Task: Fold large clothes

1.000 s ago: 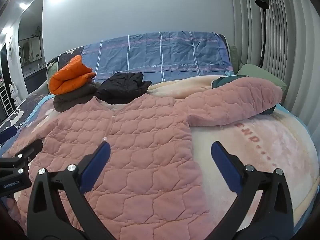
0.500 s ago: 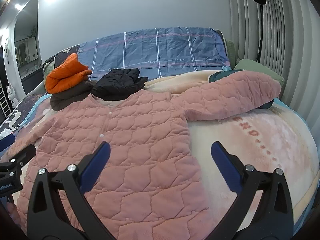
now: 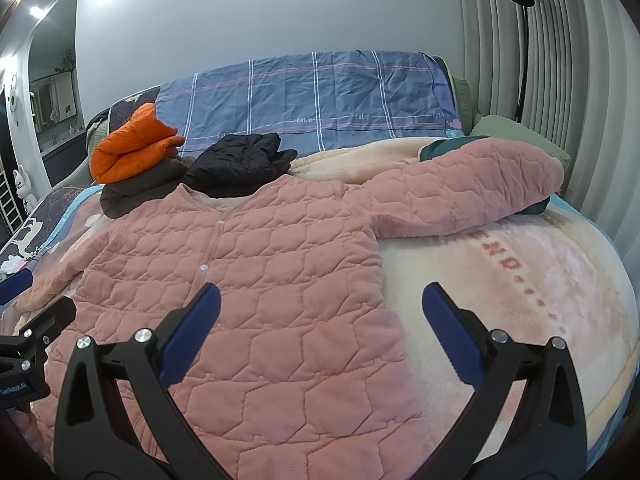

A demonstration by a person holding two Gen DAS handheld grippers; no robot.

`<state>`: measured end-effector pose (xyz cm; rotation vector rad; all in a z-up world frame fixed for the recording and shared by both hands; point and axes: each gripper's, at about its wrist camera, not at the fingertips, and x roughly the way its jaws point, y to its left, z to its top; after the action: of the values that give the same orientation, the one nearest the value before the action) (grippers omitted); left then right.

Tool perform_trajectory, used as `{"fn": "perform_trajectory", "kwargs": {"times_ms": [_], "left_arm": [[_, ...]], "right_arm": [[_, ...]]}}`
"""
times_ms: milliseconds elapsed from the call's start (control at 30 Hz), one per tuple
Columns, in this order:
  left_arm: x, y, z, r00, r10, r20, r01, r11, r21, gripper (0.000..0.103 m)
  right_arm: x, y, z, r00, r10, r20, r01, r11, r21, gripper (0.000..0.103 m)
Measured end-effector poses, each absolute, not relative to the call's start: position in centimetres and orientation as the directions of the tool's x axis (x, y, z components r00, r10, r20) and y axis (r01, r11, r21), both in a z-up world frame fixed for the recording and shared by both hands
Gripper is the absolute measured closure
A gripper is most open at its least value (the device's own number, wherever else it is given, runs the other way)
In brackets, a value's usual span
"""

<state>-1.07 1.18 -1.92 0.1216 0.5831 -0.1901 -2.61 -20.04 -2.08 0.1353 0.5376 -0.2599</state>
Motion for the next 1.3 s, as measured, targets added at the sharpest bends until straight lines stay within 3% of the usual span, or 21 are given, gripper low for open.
{"fn": "perform_trajectory", "kwargs": {"times_ms": [1300], "left_arm": [[-1.3,1.45,-2.26,0.8,-0.192,-0.568,0.254,0.967,0.031,0.001]], "right_arm": [[-2.54,-19.95,-2.43,0.82,-0.207,-0.533,0.274,0.96,0.049,0.002]]}}
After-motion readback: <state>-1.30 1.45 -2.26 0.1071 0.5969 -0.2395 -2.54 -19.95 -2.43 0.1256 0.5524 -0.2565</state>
